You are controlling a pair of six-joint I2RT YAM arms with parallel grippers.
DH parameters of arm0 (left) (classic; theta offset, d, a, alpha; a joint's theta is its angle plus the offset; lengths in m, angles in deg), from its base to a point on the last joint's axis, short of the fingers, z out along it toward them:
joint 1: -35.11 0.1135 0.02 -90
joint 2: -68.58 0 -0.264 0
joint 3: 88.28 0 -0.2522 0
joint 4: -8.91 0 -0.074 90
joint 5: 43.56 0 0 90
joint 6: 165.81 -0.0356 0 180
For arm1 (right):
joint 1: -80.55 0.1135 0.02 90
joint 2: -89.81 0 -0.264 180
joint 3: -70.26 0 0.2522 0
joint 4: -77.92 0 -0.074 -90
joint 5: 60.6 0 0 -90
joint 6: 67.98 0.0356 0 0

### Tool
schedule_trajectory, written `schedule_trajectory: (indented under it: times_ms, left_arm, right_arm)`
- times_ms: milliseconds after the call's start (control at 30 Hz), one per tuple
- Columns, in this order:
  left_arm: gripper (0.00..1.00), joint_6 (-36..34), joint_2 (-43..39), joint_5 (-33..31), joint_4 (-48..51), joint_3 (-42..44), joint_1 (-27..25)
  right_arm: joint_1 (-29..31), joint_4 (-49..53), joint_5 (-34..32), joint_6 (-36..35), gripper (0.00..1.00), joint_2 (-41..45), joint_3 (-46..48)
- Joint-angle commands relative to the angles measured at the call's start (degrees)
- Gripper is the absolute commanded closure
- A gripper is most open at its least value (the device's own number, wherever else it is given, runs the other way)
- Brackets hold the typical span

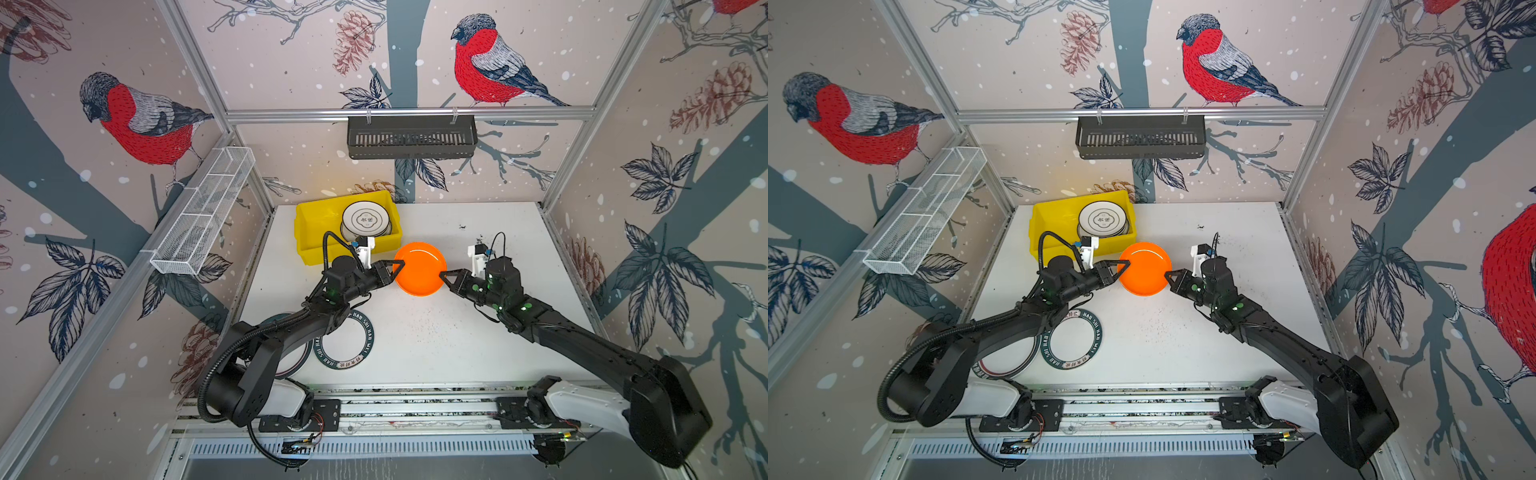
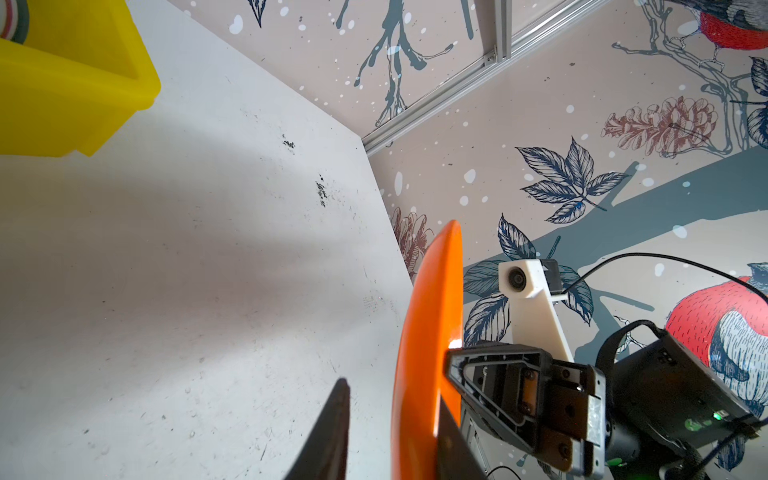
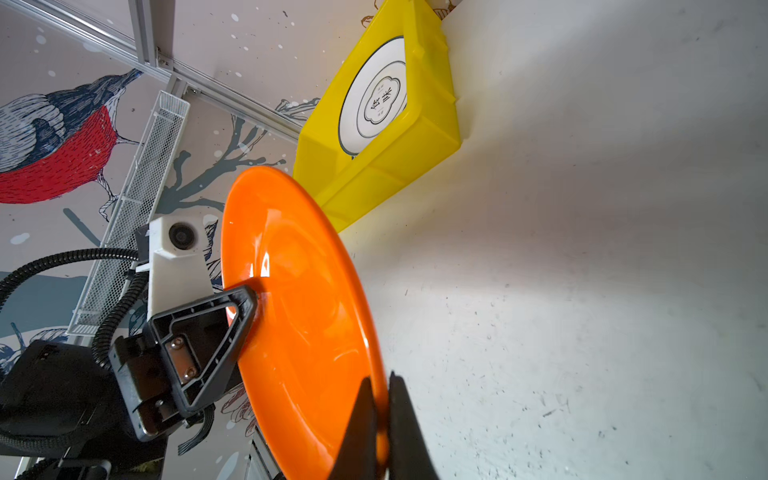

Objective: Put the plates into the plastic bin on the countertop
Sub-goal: 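Grip the orange plate with the left gripper while the right releases it, then lower the orange plate into the yellow bin with the left gripper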

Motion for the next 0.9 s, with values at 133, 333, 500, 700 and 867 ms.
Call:
schedule_trajectory:
  times_ms: [133,333,500,700,867]
  left_arm:
    - [0.99,0.0,1.8,0.0,-1.1,-1.8,-0.1]
    - [1.00,-2.2,3.5,-0.2,1.1,-5.3,0.2]
    - [1.00,-3.6,5.3,-0.6,2.5,-10.2,4.0]
    - [1.00,-6.4,9.4,-2.3,4.8,-17.8,12.9]
    - [1.00,-10.4,16.0,-7.8,11.7,-26.2,19.5]
  right_arm:
    - [0.4,-1.6,1.7,-3.2,0.73,-1.4,-1.2]
    - [0.3,-1.3,1.6,-5.6,0.27,-0.3,-0.6]
    - [-0.1,2.0,-2.8,-7.5,0.11,5.0,0.9]
    - [-2.3,6.4,-8.0,-8.3,0.05,13.7,5.4]
    - [-5.6,12.0,-9.9,-8.9,0.02,20.9,9.6]
